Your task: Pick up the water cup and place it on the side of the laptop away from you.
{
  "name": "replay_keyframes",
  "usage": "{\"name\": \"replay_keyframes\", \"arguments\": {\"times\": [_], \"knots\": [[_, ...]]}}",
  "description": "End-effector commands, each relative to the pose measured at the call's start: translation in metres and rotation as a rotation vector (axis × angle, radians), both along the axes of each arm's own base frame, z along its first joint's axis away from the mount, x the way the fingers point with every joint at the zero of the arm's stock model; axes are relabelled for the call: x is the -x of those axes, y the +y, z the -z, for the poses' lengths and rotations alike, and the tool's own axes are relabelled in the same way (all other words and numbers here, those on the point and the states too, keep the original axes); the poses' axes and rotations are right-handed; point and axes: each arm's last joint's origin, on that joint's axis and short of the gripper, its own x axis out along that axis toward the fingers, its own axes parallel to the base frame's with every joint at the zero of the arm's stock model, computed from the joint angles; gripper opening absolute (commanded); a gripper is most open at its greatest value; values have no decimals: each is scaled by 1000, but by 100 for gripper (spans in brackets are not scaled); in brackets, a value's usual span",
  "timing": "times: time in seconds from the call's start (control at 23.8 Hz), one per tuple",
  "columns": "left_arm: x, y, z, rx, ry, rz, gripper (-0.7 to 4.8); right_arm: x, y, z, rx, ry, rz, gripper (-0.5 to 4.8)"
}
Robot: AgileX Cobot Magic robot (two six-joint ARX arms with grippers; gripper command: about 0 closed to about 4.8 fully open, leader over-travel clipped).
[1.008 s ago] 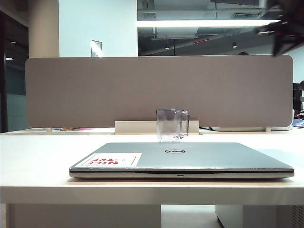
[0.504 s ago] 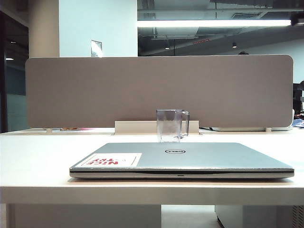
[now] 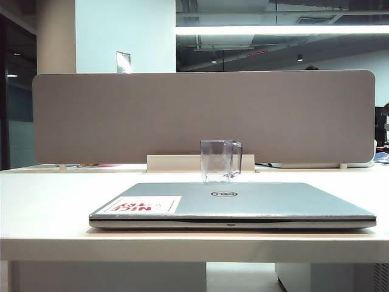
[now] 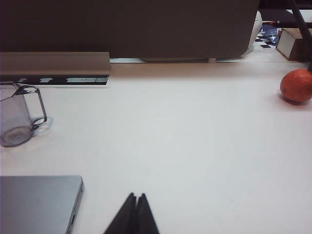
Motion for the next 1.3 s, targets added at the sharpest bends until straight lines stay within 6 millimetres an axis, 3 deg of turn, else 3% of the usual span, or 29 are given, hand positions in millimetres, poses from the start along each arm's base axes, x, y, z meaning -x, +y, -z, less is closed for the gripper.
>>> {"name": "replay_keyframes", "arguments": {"times": [0.04,0.29,0.55,0.97,1.13,1.3], "knots": [[0,0,0,4,3,5,-6,17,0,11,-23,-50,24,-8],[0,0,0,4,3,5,-6,44,0,38,-52,-125,31,-8],[0,0,0,4,9,6,-6,60,-1,44,-50,-214,86,-9],[0,-1,1,6,19,23,-6,72,1,62,-82,-153,57,-9],[0,-1,1,6,18,24,-6,70,2,83,-97,-86,-1,-9],[0,-1,1,6,18,24,-6,69,3,90,-100,-62,-4,-9]]}}
